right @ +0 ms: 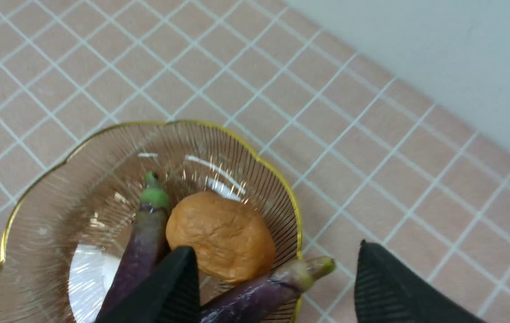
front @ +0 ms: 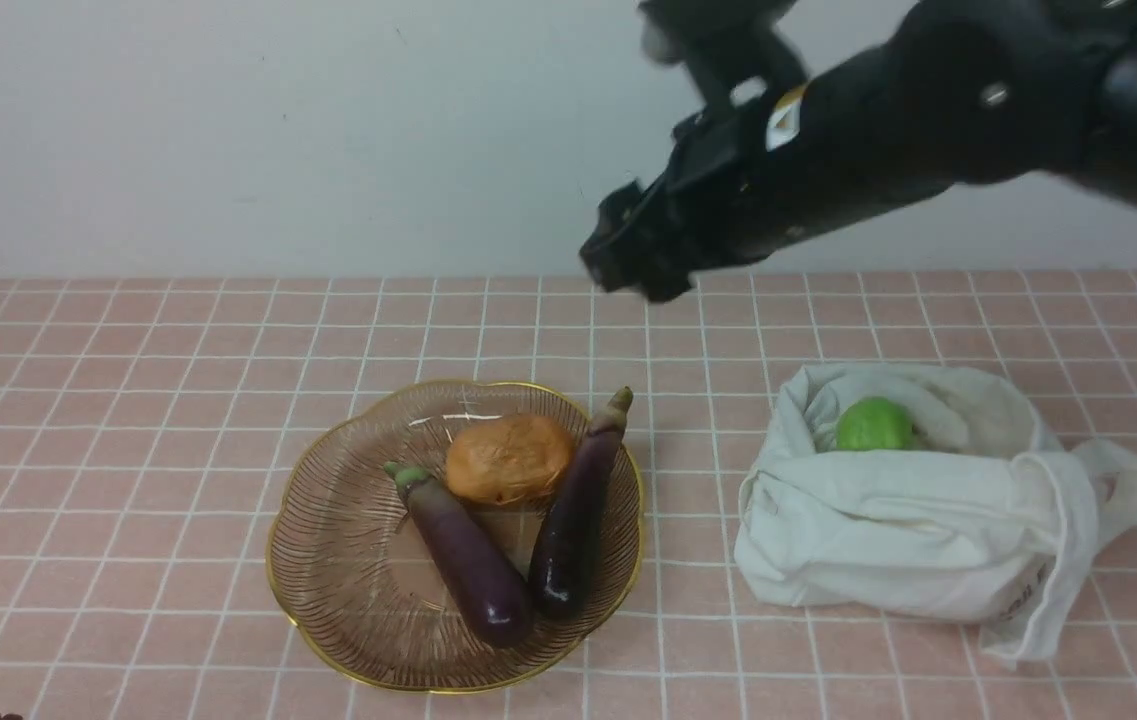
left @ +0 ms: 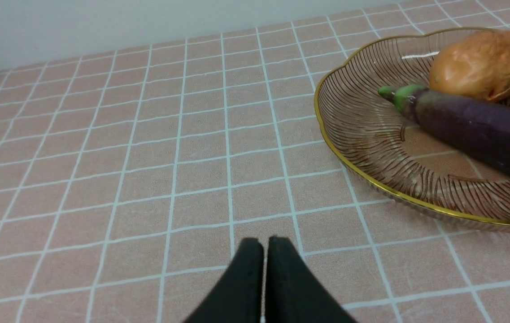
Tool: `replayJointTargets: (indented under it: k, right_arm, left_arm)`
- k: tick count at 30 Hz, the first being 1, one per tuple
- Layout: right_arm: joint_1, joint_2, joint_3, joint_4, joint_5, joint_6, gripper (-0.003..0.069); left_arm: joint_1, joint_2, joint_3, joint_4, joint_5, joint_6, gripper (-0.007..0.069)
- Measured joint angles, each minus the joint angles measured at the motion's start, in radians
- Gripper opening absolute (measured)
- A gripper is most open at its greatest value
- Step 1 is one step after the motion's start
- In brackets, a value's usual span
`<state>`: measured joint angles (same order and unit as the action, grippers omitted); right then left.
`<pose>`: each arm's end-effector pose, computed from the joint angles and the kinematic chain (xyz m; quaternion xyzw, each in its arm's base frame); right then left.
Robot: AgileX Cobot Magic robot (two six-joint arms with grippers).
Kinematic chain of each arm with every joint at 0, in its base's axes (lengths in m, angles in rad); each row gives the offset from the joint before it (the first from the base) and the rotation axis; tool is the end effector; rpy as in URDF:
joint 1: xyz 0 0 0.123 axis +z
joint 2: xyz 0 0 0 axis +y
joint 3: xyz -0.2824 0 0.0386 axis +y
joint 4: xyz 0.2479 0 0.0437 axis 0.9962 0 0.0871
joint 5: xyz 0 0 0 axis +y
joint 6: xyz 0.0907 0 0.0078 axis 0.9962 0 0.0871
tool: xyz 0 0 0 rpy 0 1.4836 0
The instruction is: Take vegetables from bag on pink coffee tablecloth place on plate.
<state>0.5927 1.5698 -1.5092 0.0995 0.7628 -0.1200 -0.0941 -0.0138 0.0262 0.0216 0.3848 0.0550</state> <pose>0.2916 0.2039 0.3731 -0.3008 0.8623 0.1395 0.3828 0.0520 -0.0042 0.1704 0.0658 0.8051 -0.0023 0.5895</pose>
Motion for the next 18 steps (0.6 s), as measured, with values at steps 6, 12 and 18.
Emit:
replayJointTargets:
  k: [6, 12, 18]
  right_arm:
    - [0.0, -0.294, 0.0, -0.176, 0.1, 0.185, 0.0121]
    - [0.0, -0.526, 0.022, -0.353, 0.2, 0.368, -0.0006]
    - [0.0, -0.836, 0.26, -0.489, 0.166, 0.509, -0.0014]
  left_arm:
    - [0.0, 0.0, 0.0, 0.0, 0.0, 0.0, -0.0005]
    - [0.0, 0.0, 0.0, 0.0, 0.0, 0.0, -0.0005]
    - [0.0, 0.0, 0.0, 0.0, 0.0, 0.0, -0.0005]
